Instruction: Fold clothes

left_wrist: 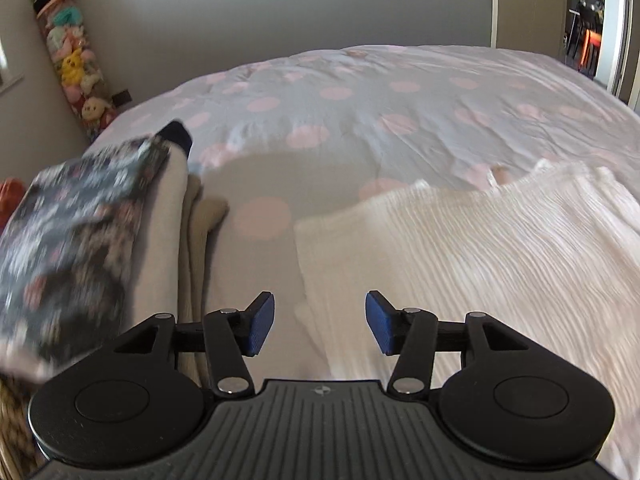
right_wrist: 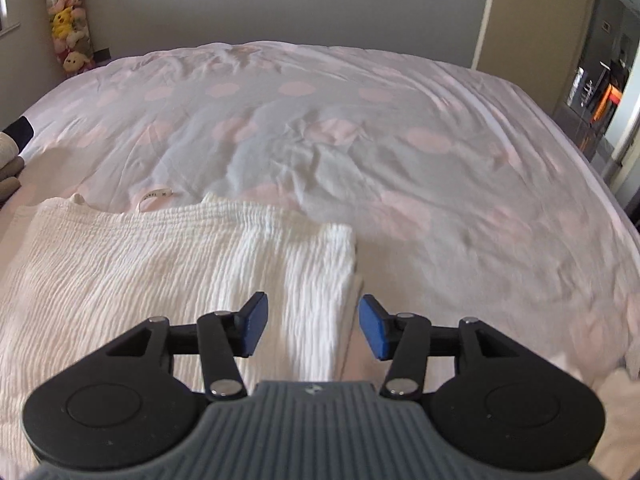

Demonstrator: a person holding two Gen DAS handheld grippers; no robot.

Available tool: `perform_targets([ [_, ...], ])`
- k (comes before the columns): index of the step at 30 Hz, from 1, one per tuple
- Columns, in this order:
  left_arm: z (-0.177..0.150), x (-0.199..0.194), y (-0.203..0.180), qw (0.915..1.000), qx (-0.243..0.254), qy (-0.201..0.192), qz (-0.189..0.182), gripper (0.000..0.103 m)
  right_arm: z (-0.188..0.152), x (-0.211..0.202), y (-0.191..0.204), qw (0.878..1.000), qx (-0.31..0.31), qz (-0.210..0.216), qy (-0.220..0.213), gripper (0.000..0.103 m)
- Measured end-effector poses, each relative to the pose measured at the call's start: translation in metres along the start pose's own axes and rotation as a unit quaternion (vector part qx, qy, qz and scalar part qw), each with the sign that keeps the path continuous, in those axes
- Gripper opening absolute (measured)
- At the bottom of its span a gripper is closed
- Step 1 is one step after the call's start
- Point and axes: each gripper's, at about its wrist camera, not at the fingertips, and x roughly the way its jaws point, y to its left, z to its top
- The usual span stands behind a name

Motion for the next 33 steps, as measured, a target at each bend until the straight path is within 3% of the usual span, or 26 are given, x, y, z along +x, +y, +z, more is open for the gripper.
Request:
perform_targets([
  [8, -0.092, -0.052, 0.002, 0.9962, -0.084, 0.007, -0.021, 0.049, -0.106, -0.062, -0.034, 0.990, 0.142, 0.016, 0.009, 0.054],
  [13, -0.132, -0.058, -0.012, 0.9971, -0.069, 0.023, -0.020, 0.049, -0.159, -0.075, -0.046, 0.979, 0.202, 0.025, -0.004, 0.054],
  [19, -0.152, -0.046, -0.030, 0.9989, -0.025, 0.039, -0.007, 0.048, -0.190, -0.076, -0.041, 0.991, 0.135, 0.003, -0.012, 0.051],
  [23, -0.156, -0.035, -0.037, 0.9991, -0.010, 0.042, 0.005, 0.044, -0.191, -0.063, -0.022, 0.998, 0.016, -0.050, -0.027, 0.046],
  [28, -0.152, -0.027, -0.043, 0.9996, 0.009, 0.029, 0.002, 0.037, -0.194, -0.048, -0.021, 0.997, -0.005, -0.033, -0.064, 0.044],
  [31, -0.147, -0.025, -0.048, 0.9992, 0.030, 0.026, -0.005, 0.013, -0.192, -0.042, -0.022, 0.997, -0.010, -0.042, -0.069, 0.002],
  [32, -0.145, -0.024, -0.050, 0.9989, 0.038, 0.026, -0.007, 0.005, -0.192, -0.042, -0.023, 0.996, -0.005, -0.045, -0.070, 0.002],
  [33, -0.144, -0.026, -0.051, 0.9987, 0.046, 0.021, -0.003, 0.004, -0.191, -0.046, -0.025, 0.996, 0.001, -0.051, -0.076, 0.002],
])
